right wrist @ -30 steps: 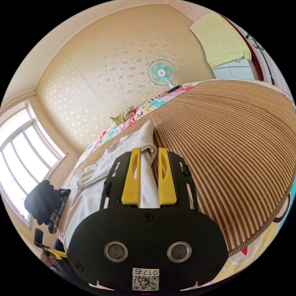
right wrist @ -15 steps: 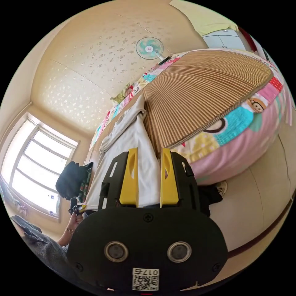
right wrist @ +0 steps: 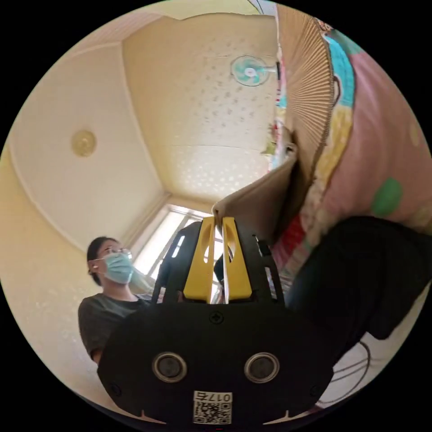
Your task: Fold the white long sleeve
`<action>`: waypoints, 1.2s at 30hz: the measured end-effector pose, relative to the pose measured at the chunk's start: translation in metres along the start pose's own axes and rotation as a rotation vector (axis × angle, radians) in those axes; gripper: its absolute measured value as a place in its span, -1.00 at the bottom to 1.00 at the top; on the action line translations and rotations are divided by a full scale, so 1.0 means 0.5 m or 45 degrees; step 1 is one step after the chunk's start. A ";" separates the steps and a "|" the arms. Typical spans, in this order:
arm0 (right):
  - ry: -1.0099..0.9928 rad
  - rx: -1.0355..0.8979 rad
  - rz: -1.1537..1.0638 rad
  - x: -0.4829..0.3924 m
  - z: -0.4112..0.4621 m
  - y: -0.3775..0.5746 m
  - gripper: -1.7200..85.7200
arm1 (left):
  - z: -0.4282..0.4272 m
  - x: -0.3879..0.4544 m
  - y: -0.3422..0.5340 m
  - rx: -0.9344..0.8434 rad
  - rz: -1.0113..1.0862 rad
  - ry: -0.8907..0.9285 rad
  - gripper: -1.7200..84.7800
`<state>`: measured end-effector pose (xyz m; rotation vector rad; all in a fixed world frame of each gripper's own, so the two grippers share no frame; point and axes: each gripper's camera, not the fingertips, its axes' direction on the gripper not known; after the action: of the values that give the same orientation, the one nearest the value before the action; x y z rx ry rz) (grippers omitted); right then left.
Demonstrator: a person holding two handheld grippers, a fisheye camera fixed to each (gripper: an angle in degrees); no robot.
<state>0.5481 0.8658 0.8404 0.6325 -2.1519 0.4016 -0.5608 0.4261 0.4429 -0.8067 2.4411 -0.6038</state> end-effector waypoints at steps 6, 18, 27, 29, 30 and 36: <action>-0.640 -0.139 -0.437 -0.122 0.038 0.002 -0.91 | -0.034 0.154 0.034 -0.013 0.529 0.345 -0.87; 0.097 0.185 -0.168 -0.115 0.153 -0.178 -0.91 | 0.053 0.099 -0.117 0.454 0.232 -0.041 -0.87; 0.651 0.306 -0.192 -0.084 0.463 -0.376 -0.89 | 0.172 -0.009 -0.348 0.676 0.131 -0.425 -0.87; 0.748 0.299 -0.108 -0.023 0.513 -0.399 -0.88 | 0.189 -0.037 -0.364 0.668 0.125 -0.496 -0.86; 0.766 0.294 -0.088 -0.007 0.524 -0.402 -0.87 | 0.197 -0.052 -0.370 0.654 0.120 -0.540 -0.85; 0.816 0.193 -0.051 0.088 0.584 -0.400 -0.71 | 0.181 -0.058 -0.340 0.670 0.257 -0.443 -0.73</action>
<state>0.4522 0.5467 0.7136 0.5364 -1.5063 0.6507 -0.4169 0.2984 0.4740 -0.4009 1.8903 -0.8902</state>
